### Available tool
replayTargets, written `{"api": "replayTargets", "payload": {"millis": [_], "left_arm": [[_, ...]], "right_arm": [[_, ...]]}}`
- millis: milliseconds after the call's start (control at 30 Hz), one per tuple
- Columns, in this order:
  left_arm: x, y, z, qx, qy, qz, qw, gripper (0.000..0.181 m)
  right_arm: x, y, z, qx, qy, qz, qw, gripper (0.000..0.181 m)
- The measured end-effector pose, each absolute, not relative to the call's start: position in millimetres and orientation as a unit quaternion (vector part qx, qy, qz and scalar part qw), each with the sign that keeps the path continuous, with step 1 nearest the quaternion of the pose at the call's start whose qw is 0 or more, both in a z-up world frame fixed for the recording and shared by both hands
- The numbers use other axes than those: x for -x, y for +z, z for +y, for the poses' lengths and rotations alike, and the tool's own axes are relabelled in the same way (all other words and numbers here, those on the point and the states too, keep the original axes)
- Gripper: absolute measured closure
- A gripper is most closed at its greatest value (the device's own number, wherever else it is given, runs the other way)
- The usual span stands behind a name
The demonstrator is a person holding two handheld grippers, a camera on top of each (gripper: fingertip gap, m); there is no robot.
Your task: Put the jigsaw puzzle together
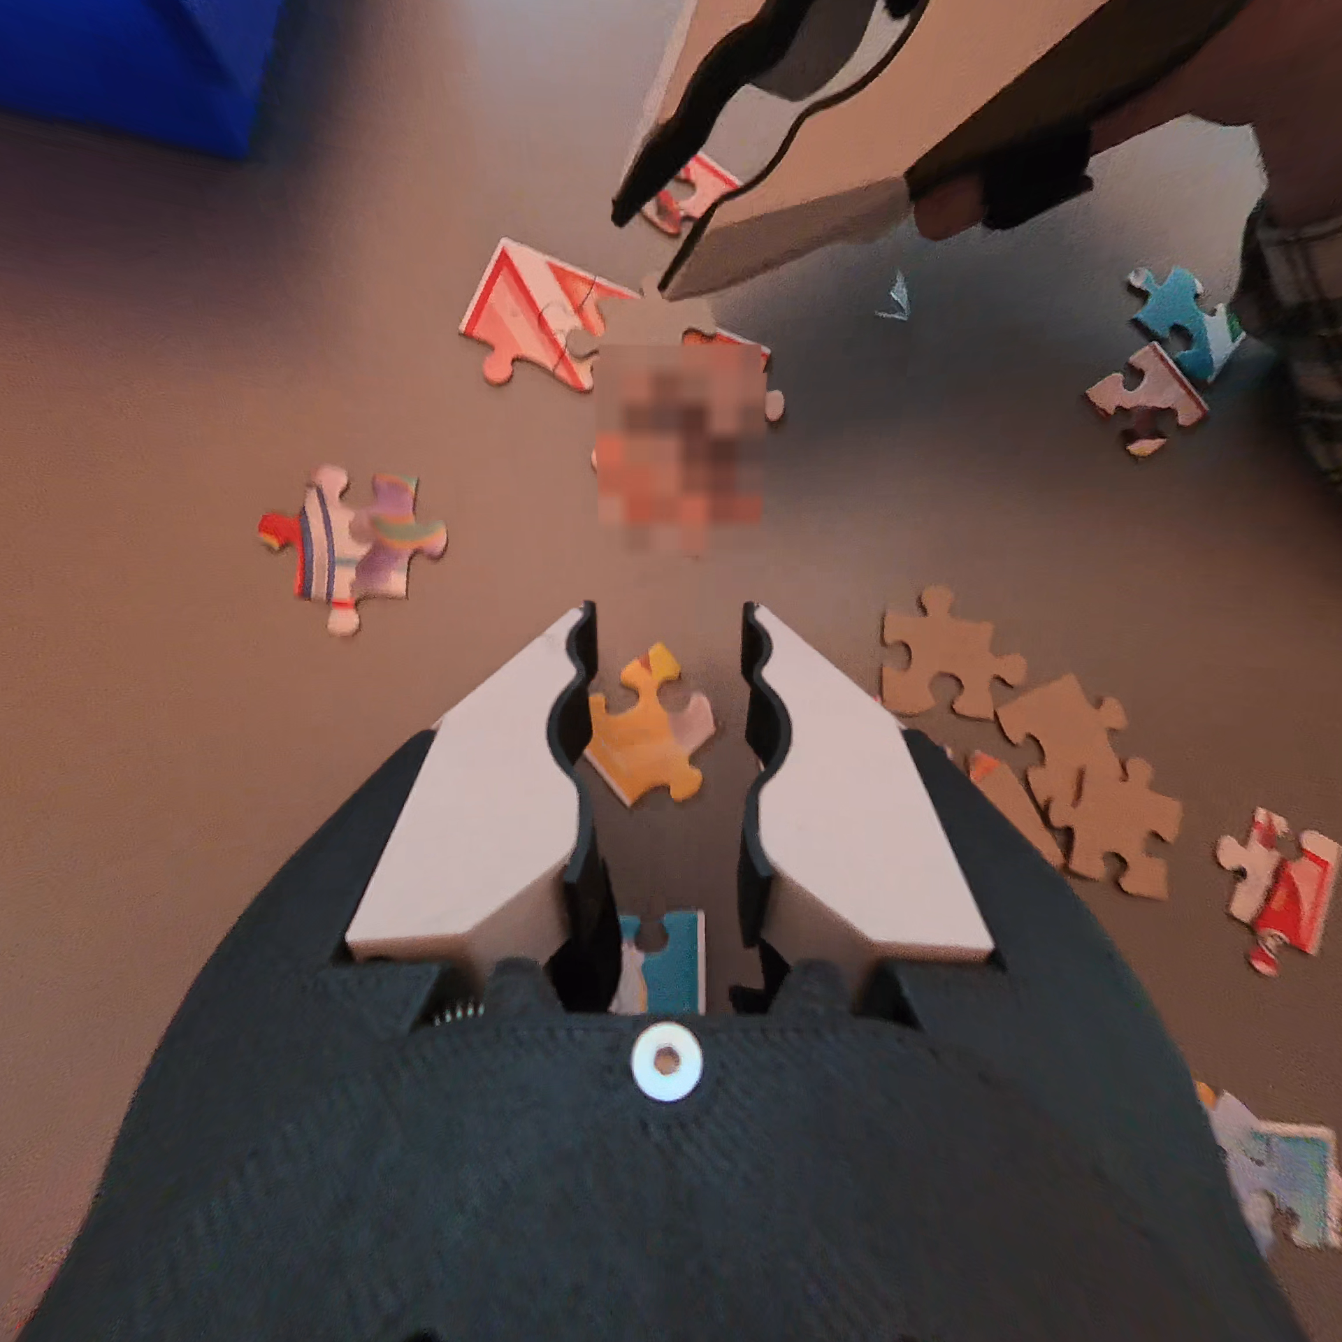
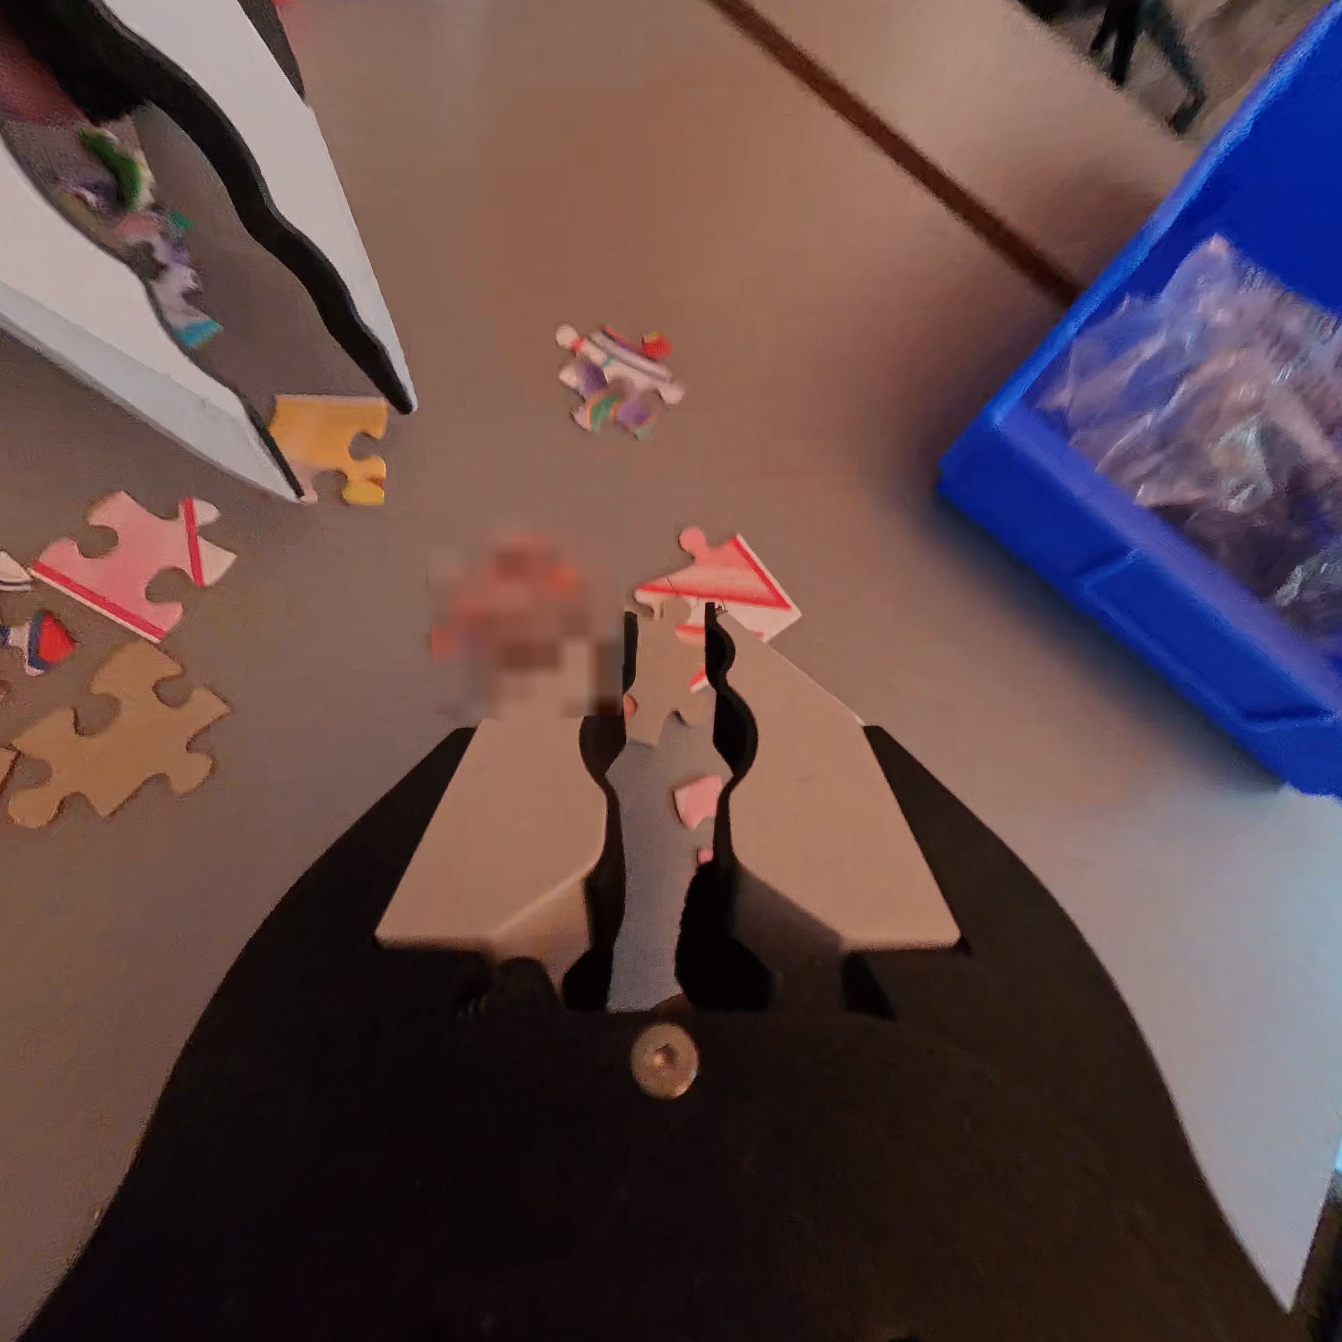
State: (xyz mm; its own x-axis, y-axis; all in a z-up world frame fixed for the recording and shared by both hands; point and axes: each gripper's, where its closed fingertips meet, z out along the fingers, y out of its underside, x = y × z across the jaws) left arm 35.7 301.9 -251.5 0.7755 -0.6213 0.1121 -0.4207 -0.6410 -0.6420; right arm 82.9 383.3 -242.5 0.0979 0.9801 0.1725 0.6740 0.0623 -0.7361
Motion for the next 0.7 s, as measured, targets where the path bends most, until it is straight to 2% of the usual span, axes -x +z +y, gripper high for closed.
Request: {"api": "replayTargets", "payload": {"millis": [100,200,333,467,700], "left_arm": [[-43,-256,318,0.891,-0.139,0.305,0.307,0.138],[-59,-257,335,0.883,-0.133,0.321,0.317,0.138],[-73,-271,351,0.884,-0.109,0.343,0.298,0.139],[-81,-276,363,0.888,-0.128,0.321,0.305,0.145],[-80,-276,363,0.886,-0.120,0.321,0.312,0.152]], "right_arm": [[-89,-241,389,0.674,0.241,-0.607,0.345,0.161],[-100,-262,389,0.708,0.236,-0.600,0.287,0.152],[-99,-275,382,0.726,0.250,-0.593,0.242,0.150],[-99,-276,382,0.734,0.264,-0.581,0.234,0.162],[-99,-276,383,0.736,0.268,-0.577,0.232,0.163]]}}
